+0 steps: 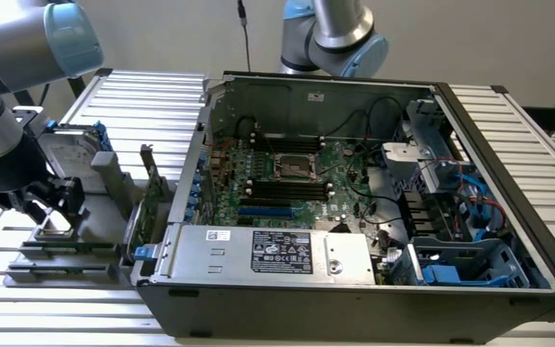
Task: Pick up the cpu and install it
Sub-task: 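Pick up the cpu and move it towards the insertion slot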
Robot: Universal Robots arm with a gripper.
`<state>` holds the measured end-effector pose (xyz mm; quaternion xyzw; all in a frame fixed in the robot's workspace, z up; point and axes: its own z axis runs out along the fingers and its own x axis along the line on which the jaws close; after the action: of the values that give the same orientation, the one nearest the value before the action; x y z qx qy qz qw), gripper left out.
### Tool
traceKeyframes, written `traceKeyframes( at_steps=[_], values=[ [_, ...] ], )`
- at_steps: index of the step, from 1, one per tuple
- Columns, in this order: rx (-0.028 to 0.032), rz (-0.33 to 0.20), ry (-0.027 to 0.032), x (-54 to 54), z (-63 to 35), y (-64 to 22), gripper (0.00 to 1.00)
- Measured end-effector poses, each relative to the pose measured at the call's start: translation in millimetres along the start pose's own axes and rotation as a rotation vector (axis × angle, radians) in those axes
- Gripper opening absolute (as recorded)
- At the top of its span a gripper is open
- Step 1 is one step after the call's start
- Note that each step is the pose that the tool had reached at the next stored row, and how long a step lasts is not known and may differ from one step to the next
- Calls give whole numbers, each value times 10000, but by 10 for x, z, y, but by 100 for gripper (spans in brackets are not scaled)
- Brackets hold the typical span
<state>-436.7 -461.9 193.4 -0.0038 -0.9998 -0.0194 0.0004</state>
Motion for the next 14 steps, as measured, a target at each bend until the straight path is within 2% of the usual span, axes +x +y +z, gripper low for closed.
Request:
traceKeyframes(
  at_steps=[14],
  values=[
    [-19,-200,8,-2,46,-3,60]
  ],
)
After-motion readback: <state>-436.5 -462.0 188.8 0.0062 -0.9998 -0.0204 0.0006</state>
